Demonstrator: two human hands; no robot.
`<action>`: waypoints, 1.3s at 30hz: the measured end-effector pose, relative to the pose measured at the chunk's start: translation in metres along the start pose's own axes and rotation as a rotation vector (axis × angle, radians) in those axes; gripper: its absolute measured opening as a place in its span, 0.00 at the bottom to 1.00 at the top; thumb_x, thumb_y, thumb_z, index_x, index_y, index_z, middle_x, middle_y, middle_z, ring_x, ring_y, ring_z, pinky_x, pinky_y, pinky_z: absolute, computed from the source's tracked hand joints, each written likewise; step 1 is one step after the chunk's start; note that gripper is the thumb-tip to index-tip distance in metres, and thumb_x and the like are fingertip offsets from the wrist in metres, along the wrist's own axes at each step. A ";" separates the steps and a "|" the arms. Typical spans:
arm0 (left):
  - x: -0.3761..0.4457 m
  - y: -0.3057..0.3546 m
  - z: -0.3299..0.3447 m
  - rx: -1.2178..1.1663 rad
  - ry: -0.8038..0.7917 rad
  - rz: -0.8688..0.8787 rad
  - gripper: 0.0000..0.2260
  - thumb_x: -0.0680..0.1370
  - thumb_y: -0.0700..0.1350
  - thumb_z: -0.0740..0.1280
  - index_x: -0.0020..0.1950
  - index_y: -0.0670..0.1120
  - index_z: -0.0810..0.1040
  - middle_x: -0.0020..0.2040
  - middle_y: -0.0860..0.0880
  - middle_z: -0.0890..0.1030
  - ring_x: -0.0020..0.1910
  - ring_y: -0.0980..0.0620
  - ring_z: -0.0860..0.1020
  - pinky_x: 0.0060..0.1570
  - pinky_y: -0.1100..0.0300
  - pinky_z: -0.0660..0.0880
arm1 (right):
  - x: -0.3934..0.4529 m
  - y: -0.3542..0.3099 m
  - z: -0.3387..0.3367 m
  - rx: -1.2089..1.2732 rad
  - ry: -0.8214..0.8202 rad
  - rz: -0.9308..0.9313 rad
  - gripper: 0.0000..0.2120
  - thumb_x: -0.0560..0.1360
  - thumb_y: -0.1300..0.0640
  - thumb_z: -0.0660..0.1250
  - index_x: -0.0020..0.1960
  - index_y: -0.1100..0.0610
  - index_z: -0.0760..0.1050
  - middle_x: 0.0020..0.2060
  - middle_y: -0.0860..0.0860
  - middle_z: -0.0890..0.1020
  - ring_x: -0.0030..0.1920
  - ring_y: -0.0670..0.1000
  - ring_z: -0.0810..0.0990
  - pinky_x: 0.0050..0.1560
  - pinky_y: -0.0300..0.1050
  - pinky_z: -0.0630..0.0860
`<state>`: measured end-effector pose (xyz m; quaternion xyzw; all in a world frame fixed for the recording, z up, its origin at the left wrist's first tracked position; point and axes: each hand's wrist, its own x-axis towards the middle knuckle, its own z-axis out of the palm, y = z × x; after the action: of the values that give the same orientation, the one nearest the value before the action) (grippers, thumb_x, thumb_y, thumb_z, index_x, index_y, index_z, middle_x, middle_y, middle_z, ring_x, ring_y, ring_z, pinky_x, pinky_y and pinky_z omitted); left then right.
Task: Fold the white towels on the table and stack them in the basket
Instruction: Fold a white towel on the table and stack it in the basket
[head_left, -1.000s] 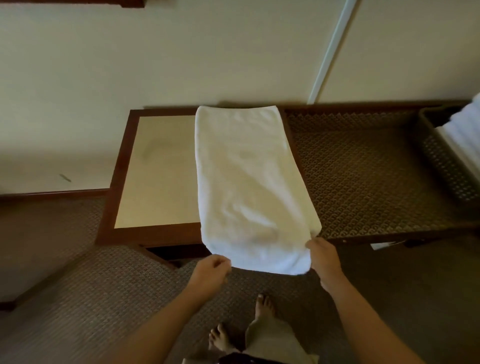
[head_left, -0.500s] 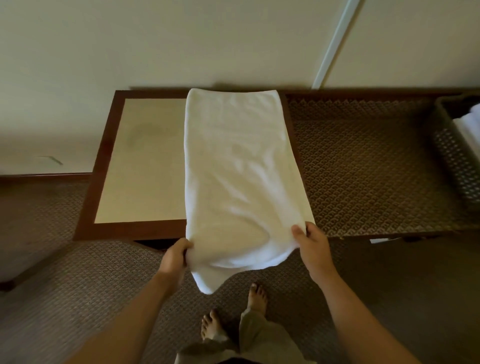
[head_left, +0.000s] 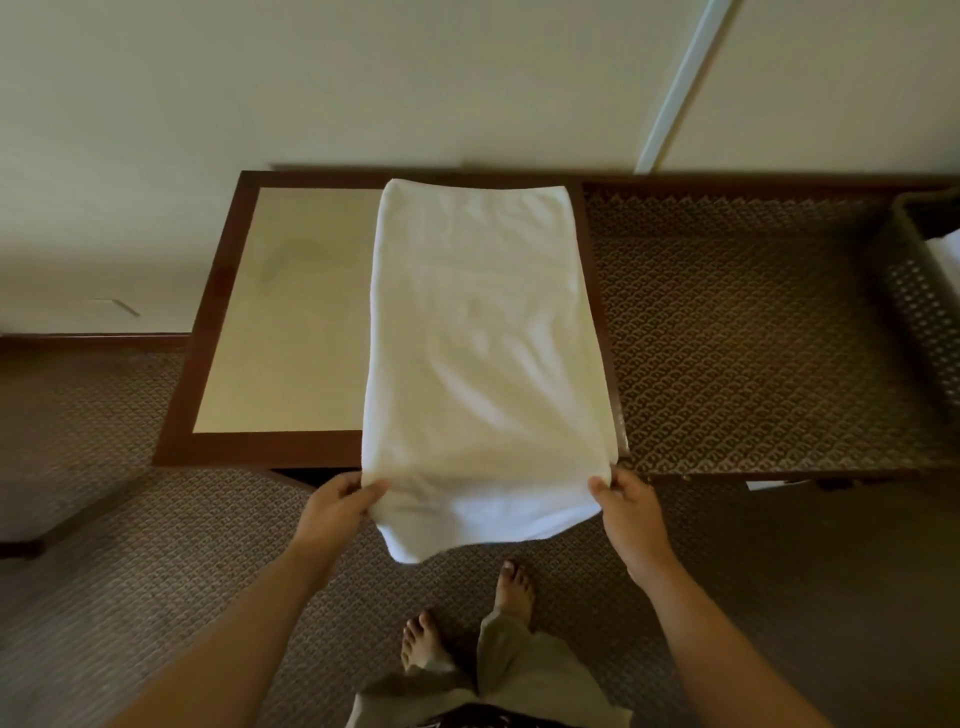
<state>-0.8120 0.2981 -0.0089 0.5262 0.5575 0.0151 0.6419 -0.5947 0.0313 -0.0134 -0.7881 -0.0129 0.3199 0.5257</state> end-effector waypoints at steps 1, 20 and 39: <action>-0.001 -0.001 0.003 -0.101 -0.024 -0.046 0.10 0.84 0.51 0.66 0.58 0.47 0.83 0.51 0.48 0.86 0.45 0.49 0.81 0.43 0.55 0.73 | 0.000 0.002 0.000 0.008 -0.005 -0.005 0.10 0.83 0.58 0.67 0.62 0.52 0.81 0.55 0.43 0.84 0.57 0.41 0.80 0.54 0.36 0.75; -0.009 0.011 0.025 0.186 0.331 0.142 0.08 0.83 0.50 0.67 0.59 0.48 0.75 0.50 0.51 0.79 0.46 0.52 0.77 0.45 0.52 0.72 | 0.011 0.008 -0.004 -0.194 0.150 -0.021 0.16 0.82 0.47 0.67 0.43 0.58 0.80 0.41 0.62 0.81 0.42 0.60 0.79 0.49 0.59 0.78; 0.029 0.081 0.027 0.522 0.225 0.066 0.12 0.83 0.52 0.63 0.57 0.44 0.78 0.49 0.45 0.81 0.44 0.46 0.78 0.43 0.51 0.76 | 0.044 -0.060 0.013 -0.280 0.230 -0.084 0.17 0.79 0.49 0.68 0.42 0.63 0.73 0.37 0.58 0.79 0.37 0.59 0.77 0.37 0.50 0.73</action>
<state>-0.7353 0.3337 0.0225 0.6864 0.5931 -0.0497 0.4178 -0.5475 0.0843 0.0120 -0.8837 -0.0300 0.2007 0.4217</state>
